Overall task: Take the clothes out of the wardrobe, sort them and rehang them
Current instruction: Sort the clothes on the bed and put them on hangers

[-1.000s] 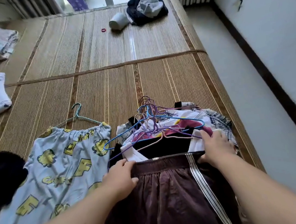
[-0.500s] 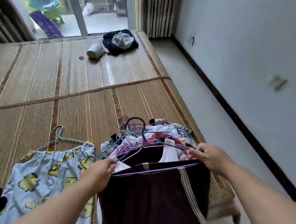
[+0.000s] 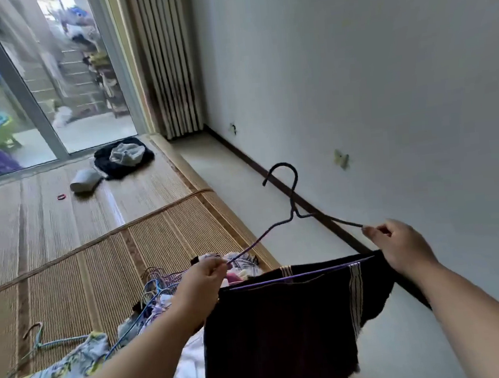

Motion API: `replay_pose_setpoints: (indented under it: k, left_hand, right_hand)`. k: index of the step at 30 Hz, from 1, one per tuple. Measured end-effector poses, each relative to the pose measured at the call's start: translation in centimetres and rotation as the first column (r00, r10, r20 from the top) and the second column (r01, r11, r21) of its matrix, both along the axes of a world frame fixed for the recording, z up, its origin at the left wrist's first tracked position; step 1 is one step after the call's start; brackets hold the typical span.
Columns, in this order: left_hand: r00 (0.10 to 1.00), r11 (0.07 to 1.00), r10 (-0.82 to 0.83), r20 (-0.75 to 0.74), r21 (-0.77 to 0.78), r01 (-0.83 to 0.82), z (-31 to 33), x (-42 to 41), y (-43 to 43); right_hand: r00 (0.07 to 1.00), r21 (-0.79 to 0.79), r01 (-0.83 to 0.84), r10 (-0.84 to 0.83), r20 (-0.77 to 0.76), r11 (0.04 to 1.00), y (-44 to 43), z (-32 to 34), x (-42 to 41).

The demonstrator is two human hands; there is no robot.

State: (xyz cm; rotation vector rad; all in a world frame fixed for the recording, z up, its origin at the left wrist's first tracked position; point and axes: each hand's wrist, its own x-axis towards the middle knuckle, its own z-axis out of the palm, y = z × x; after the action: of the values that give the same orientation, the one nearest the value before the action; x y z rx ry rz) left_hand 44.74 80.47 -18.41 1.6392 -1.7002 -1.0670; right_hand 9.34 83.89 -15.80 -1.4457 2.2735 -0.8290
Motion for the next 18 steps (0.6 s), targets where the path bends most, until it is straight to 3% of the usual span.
replay_pose_setpoints:
  k: [7, 13, 18]
  left_hand:
    - [0.998, 0.988, -0.045, 0.036, -0.144, 0.050, 0.7, -17.9, -5.4]
    - [0.998, 0.998, 0.030, 0.059, -0.055, -0.026, 0.0, -32.8, -9.6]
    - [0.989, 0.989, 0.145, -0.001, -0.005, -0.145, -0.1, -37.3, -12.7]
  right_hand:
    - [0.997, -0.025, 0.025, -0.023, 0.075, 0.999, -4.1, 0.4, -17.5]
    - [0.997, -0.017, -0.044, 0.043, -0.061, 0.999, -10.8, 2.6, -30.2]
    - [0.972, -0.008, -0.180, 0.177, -0.152, 0.984, -17.9, 4.4, -34.1]
